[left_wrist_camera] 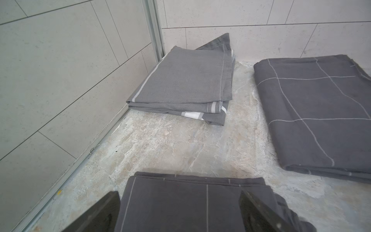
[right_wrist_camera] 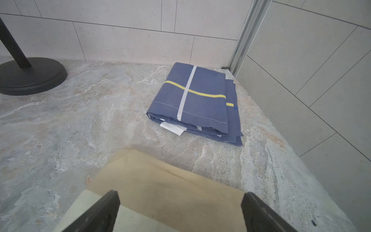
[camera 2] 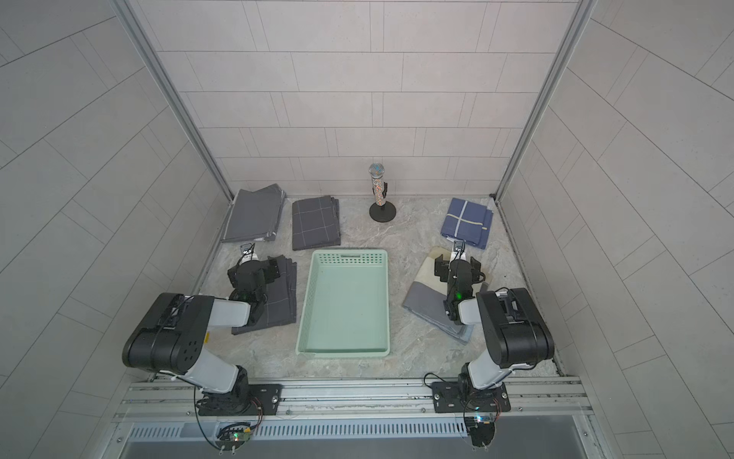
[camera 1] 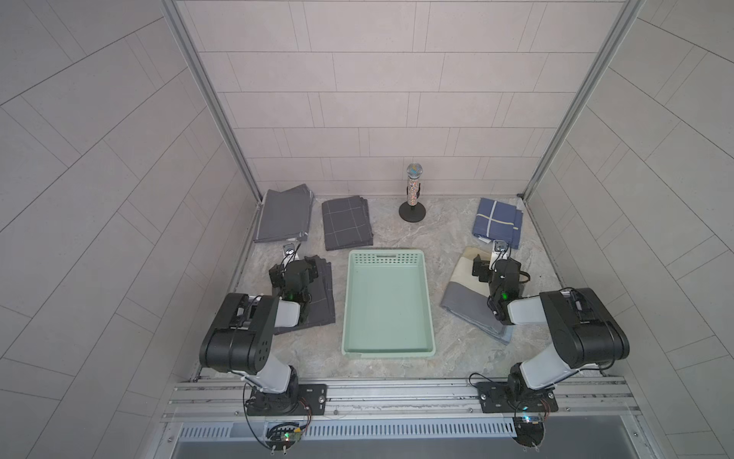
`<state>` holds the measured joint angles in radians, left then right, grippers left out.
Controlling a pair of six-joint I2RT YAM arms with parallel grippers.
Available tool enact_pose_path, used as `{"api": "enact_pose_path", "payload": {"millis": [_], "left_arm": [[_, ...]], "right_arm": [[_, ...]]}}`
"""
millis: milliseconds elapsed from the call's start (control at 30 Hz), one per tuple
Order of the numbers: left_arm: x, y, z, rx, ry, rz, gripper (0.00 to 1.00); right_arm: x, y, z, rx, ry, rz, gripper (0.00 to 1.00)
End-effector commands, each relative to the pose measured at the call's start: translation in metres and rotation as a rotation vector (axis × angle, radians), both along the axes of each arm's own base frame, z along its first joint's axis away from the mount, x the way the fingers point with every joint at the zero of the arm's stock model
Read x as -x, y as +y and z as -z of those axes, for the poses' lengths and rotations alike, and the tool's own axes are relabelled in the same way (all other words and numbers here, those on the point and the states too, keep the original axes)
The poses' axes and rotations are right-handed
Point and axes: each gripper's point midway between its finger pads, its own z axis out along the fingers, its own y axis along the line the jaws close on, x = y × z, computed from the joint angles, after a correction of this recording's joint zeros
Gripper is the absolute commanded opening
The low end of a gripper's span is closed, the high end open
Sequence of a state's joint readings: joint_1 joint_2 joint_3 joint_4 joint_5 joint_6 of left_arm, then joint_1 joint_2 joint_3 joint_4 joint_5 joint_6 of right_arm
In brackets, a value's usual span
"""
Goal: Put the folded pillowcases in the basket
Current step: Adjust the basket at the center of the board.
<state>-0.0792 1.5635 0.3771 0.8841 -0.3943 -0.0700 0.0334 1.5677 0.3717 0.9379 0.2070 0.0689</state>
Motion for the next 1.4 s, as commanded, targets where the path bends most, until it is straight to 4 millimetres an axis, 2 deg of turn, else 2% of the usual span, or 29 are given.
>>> {"api": "enact_pose_path", "payload": {"millis": [0, 133, 433, 800, 867, 967, 1033, 1133, 1200, 1233, 1300, 1367], "left_arm": [[-0.009, -0.009, -0.005, -0.002, -0.009, 0.061, 1.0], [-0.009, -0.011, -0.005, 0.0, -0.005, 0.073, 1.0], [-0.013, -0.024, -0.003, 0.003, 0.004, 0.161, 1.0], [-0.011, -0.022, -0.005, -0.002, -0.007, 0.149, 1.0], [-0.002, -0.01, -0.023, -0.01, -0.065, 0.076, 1.0], [0.013, 0.005, -0.056, -0.012, -0.075, -0.022, 1.0], [0.025, 0.011, -0.092, 0.013, -0.096, -0.065, 1.0], [0.043, 0.011, -0.139, 0.112, -0.106, -0.092, 1.0], [0.055, 0.002, -0.165, 0.212, -0.119, -0.072, 1.0], [0.061, -0.004, -0.176, 0.286, -0.127, -0.062, 1.0], [0.072, -0.017, -0.181, 0.425, -0.095, -0.035, 1.0], [0.076, -0.043, -0.18, 0.594, -0.075, 0.08, 1.0]], "right_arm": [[0.001, -0.002, -0.001, -0.009, -0.009, 0.014, 1.0], [-0.001, 0.009, 0.0, -0.006, -0.001, -0.057, 1.0], [-0.002, 0.009, 0.0, -0.006, -0.002, -0.058, 1.0], [-0.003, 0.007, 0.001, -0.022, 0.006, -0.055, 1.0], [-0.002, 0.007, -0.003, -0.013, -0.012, -0.056, 1.0], [-0.001, 0.018, -0.027, 0.042, 0.007, -0.08, 1.0], [-0.003, 0.038, -0.066, 0.057, 0.033, -0.127, 1.0], [0.001, 0.059, -0.138, -0.131, -0.004, -0.13, 1.0], [0.007, 0.072, -0.161, -0.32, 0.019, -0.142, 1.0], [0.015, 0.07, -0.159, -0.42, 0.064, -0.08, 1.0], [0.02, 0.072, -0.14, -0.572, 0.126, -0.061, 1.0], [0.021, 0.102, -0.126, -0.711, 0.211, -0.231, 1.0]]}}
